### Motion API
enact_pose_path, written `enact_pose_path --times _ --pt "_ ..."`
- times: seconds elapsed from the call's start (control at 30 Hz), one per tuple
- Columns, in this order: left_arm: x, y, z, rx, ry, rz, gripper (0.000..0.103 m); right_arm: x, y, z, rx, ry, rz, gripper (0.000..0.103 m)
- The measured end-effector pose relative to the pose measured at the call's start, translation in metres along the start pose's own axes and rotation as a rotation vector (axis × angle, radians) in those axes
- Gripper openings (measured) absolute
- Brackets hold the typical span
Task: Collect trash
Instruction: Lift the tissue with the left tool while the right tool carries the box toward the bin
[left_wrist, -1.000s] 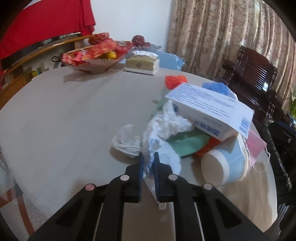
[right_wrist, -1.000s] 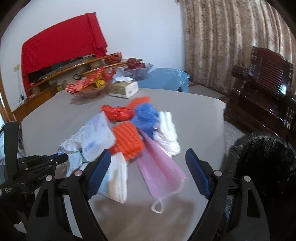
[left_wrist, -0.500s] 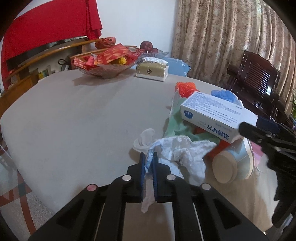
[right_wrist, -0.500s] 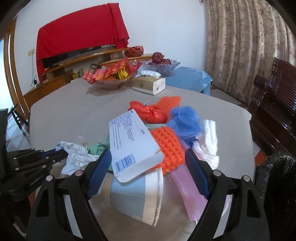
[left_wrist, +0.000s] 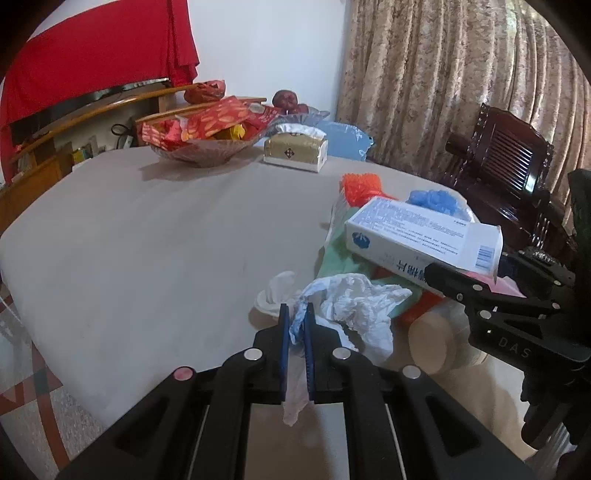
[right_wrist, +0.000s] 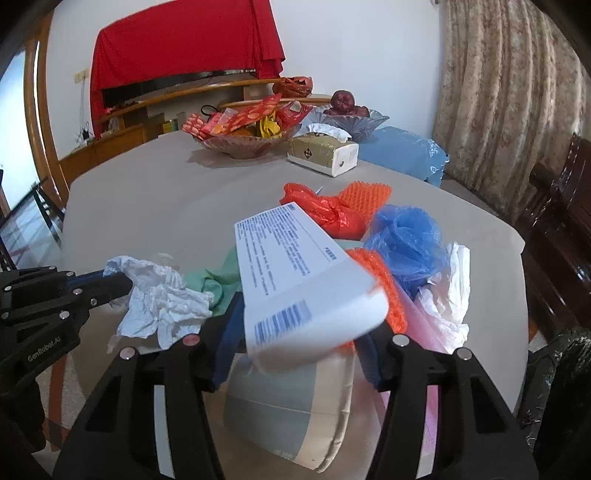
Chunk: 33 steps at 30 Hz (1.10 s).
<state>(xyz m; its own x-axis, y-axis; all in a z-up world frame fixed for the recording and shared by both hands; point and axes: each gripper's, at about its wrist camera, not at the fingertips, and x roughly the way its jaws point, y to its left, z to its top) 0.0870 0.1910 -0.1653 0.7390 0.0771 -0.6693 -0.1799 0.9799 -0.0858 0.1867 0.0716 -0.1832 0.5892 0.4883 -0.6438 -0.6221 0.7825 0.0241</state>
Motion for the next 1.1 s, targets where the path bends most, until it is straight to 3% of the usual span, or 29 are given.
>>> enact_pose_path --times 0.47,0.77,0.87,1.07,1.1 --pt "-0.029 -0.034 0.027 0.048 -0.082 -0.074 0.008 -0.066 -0.036 0.008 0.124 -0.108 0.024 0.051" --pt "-0.012 -0.047 0.012 0.067 -0.030 -0.072 0.008 -0.041 -0.033 -0.011 0.125 -0.013 0.029 0.059" --pt "-0.007 -0.046 0.008 0.063 -0.014 -0.065 0.007 -0.032 -0.031 -0.013 0.121 -0.003 0.009 0.071" --pt "-0.004 -0.041 0.006 0.053 -0.009 -0.068 0.007 -0.014 -0.029 -0.011 0.089 0.024 -0.019 0.071" --pt "-0.004 -0.041 0.006 0.053 -0.010 -0.068 0.008 -0.012 -0.029 -0.012 0.088 0.029 -0.017 0.064"
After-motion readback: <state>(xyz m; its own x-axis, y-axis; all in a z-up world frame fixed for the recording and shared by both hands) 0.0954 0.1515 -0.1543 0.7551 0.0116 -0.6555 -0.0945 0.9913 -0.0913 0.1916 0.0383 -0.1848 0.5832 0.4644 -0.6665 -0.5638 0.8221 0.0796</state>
